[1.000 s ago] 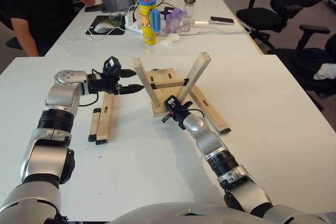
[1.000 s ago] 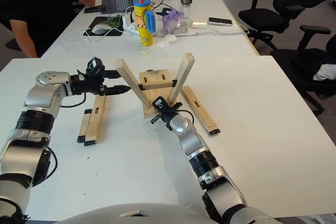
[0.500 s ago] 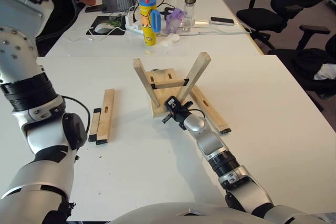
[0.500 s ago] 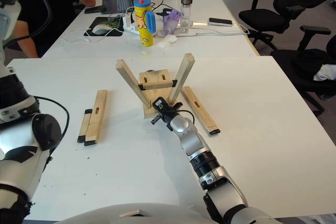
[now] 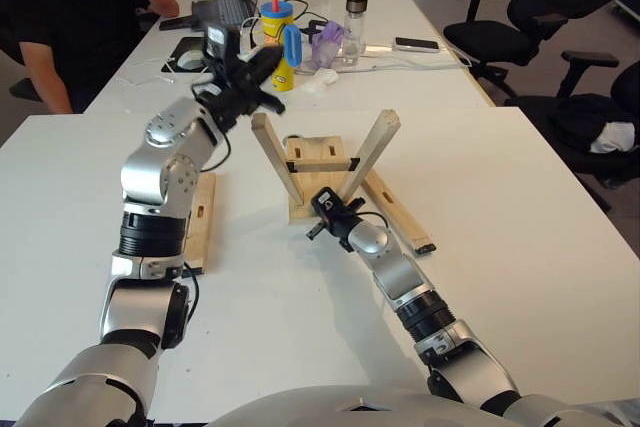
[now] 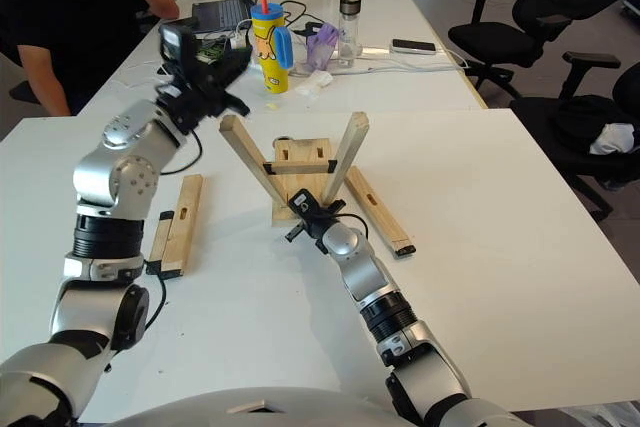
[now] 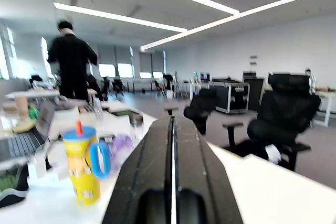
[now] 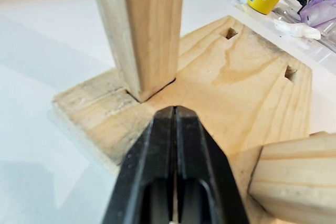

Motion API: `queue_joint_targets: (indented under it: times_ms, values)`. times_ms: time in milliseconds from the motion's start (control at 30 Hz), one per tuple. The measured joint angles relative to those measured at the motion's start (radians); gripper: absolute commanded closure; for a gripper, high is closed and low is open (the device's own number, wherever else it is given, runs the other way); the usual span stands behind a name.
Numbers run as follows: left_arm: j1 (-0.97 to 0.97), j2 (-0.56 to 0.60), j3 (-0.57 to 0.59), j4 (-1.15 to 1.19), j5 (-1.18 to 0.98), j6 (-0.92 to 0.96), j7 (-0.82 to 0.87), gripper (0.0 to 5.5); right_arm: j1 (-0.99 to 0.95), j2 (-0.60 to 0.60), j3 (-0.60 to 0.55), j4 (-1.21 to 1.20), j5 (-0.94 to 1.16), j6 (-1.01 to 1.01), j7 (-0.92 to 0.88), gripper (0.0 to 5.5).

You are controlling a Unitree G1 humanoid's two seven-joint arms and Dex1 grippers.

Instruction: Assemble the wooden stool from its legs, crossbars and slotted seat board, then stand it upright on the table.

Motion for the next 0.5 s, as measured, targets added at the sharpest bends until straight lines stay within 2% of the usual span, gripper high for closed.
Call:
queue_joint_targets:
  times_ms: [100,233,300,400,500]
  values:
    - [-0.046,0.01,0.037,-0.107,0.031,-0.041,0.064,5.47,0.012,0.004,-0.007,0.004,0.01,-0.03,-0.001,5.5]
    - [0.192,-0.034,0.051,-0.263,0.136,-0.033,0.228,5.47,0.151,0.026,-0.073,-0.073,0.12,-0.219,-0.005,5.5]
    - [0.376,-0.078,0.028,-0.368,0.19,-0.006,0.301,5.47,0.19,0.024,-0.1,-0.206,0.181,-0.278,0.017,5.5]
    - [0.556,-0.124,-0.021,-0.476,0.24,0.026,0.356,5.47,0.196,0.013,-0.106,-0.422,0.24,-0.261,0.062,5.5]
    - [0.688,-0.148,-0.08,-0.578,0.28,0.054,0.374,5.47,0.277,-0.058,-0.109,-0.65,0.318,-0.135,0.124,5.5]
